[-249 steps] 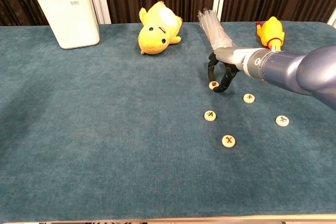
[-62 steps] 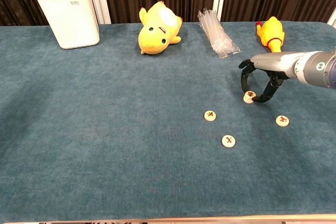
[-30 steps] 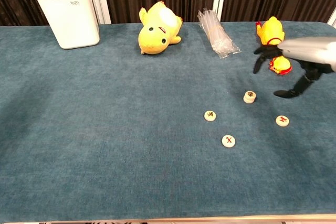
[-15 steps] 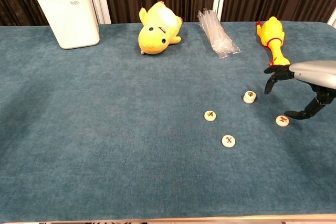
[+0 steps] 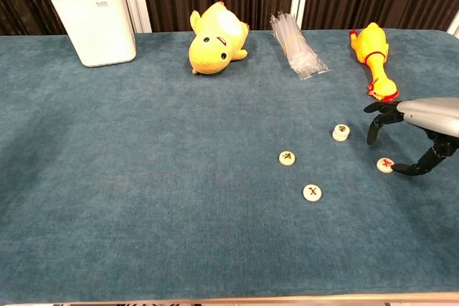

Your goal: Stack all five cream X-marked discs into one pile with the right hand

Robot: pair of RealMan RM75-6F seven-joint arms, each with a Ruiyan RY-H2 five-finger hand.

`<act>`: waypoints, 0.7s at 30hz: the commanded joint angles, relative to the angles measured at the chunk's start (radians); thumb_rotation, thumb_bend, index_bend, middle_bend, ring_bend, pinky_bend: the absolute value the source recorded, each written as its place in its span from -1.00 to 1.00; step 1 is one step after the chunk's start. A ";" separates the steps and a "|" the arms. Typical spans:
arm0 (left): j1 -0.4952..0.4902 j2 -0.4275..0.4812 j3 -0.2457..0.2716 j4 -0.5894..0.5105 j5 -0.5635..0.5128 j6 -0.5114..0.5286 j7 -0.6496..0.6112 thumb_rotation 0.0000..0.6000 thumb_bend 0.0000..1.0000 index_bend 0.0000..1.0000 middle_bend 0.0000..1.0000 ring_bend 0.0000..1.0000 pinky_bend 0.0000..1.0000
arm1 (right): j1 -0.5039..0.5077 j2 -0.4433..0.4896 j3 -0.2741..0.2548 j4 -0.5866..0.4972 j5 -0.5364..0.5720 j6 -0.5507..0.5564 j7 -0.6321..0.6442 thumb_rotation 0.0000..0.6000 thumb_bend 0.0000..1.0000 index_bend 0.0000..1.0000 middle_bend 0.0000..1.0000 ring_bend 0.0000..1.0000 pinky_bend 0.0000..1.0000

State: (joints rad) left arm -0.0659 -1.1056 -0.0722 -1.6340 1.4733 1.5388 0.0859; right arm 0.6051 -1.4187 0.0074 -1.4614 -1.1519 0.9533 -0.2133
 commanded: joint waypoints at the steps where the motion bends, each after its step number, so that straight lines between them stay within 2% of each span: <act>1: 0.000 0.000 0.000 0.000 0.000 0.000 0.001 1.00 -0.66 -0.93 -1.00 -1.00 -0.88 | -0.005 -0.006 0.002 0.011 -0.002 -0.006 0.004 1.00 -0.18 -0.26 -0.98 -0.93 -0.93; 21: 0.000 -0.002 -0.001 0.000 -0.001 0.001 0.003 1.00 -0.66 -0.93 -1.00 -1.00 -0.88 | -0.023 -0.023 0.018 0.048 -0.019 -0.034 0.024 1.00 -0.18 -0.08 -0.98 -0.93 -0.93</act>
State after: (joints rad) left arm -0.0658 -1.1072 -0.0729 -1.6340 1.4722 1.5397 0.0893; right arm 0.5824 -1.4412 0.0251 -1.4134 -1.1710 0.9202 -0.1891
